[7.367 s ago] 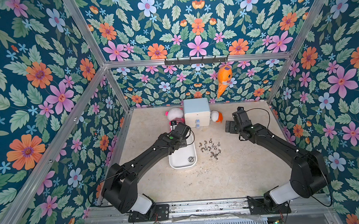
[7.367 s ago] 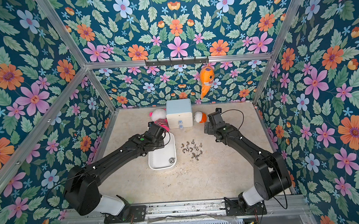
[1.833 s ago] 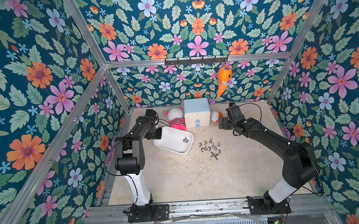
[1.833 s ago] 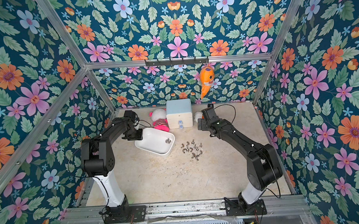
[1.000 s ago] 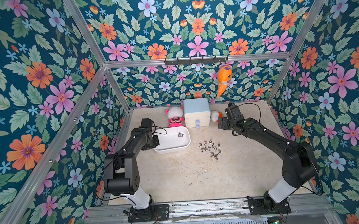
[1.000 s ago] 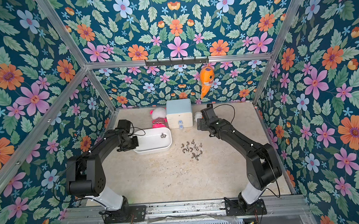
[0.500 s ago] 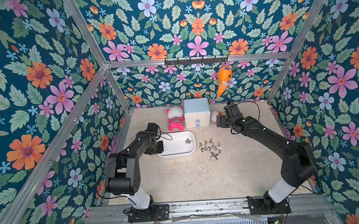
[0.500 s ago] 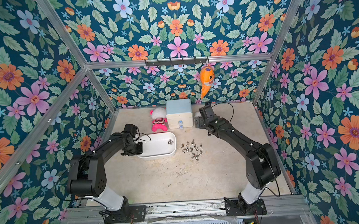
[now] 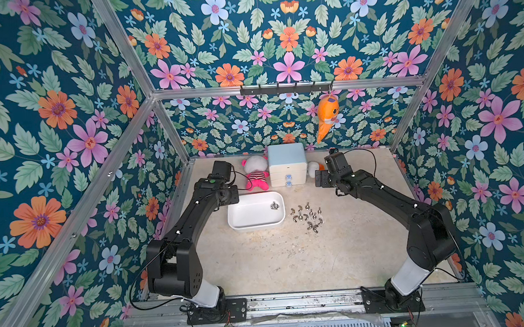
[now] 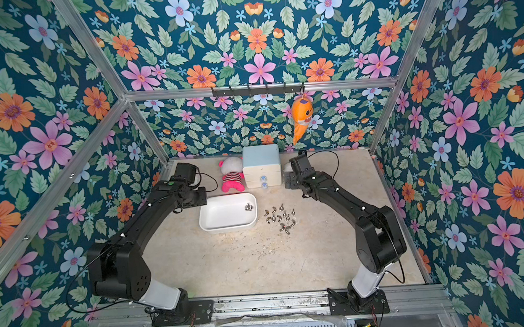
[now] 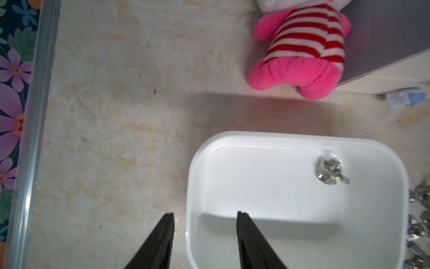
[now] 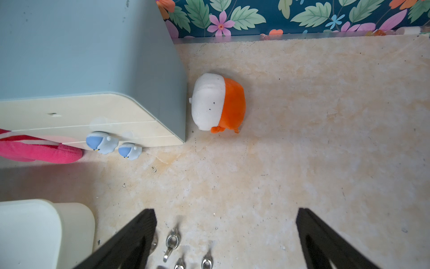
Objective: Take out the wing nut from the storage box
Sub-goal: Adjust the storage box at the center of the board, then pick up the wing nut from the storage box.
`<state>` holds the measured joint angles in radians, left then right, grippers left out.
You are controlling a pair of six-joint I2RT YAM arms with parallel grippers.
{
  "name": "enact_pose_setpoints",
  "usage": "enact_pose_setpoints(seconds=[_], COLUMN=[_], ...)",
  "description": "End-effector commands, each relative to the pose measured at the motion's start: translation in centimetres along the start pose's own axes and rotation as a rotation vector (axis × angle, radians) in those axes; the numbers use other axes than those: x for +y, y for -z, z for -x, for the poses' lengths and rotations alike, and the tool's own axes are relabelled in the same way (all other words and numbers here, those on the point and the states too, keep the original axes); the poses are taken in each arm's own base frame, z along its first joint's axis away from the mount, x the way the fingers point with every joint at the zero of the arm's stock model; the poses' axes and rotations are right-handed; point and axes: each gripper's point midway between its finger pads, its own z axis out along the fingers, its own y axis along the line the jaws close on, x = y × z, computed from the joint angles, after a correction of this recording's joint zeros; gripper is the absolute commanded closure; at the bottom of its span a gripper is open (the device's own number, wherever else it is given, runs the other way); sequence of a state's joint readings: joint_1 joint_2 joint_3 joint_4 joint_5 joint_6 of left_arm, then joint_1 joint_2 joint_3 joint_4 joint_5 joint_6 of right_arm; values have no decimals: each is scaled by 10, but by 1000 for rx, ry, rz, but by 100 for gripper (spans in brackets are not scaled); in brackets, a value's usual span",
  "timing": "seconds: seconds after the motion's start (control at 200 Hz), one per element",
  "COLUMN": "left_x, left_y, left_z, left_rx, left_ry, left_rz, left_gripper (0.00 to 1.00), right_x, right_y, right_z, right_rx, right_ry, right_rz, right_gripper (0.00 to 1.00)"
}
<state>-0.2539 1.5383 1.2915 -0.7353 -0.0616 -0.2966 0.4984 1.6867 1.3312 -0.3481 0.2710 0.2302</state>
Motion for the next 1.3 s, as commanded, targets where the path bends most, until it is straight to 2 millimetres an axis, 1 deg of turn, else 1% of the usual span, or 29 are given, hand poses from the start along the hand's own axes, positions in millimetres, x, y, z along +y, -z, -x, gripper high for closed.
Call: enact_pose_setpoints(seconds=[0.0, 0.115, 0.235, 0.375, 0.455, 0.565, 0.725, 0.97, 1.105, 1.24, 1.245, 1.255, 1.295], left_x=[-25, -62, -87, -121, -131, -134, -135, -157, -152, -147, -147, -146, -146], left_y=[-2, -12, -28, -45, -56, -70, -79, -85, -94, -97, -97, -97, -99], left_z=[-1, -2, -4, -7, -12, -21, -32, -41, -51, -57, -57, -58, -59], left_rx=[-5, -28, -26, -1, 17, 39, 62, 77, 100, 108, 109, 109, 113], left_ry=[94, 163, 186, 141, 138, 143, 133, 95, 93, 91, 91, 91, 89], left_rz=[-25, -104, -117, -137, -119, -96, -88, -130, -81, -62, -62, -61, -59], left_gripper=[52, 53, 54, 55, 55, 57, 58, 60, 61, 62, 62, 62, 63], right_x=[-2, -3, -4, -8, -9, -10, -13, -14, -15, -18, -18, -17, -17], right_y=[-1, -1, 1, 3, 4, 3, 2, -1, -1, -2, 3, 7, 9], right_z=[2, 2, 1, 0, 0, -2, -4, -7, -8, -11, -6, -3, -2], right_rx=[-9, -13, -13, -16, -18, -14, -11, -7, -5, 0, -15, -27, -31], right_ry=[3, 2, 3, 2, 4, 7, 9, 5, 5, 3, -1, -4, -5], right_rz=[-20, -20, -24, -34, -38, -42, -52, -49, -51, -57, -51, -47, -43], right_gripper=[1, 1, 1, 1, 1, 1, 1, 1, 1, 1, 1, 1, 1])
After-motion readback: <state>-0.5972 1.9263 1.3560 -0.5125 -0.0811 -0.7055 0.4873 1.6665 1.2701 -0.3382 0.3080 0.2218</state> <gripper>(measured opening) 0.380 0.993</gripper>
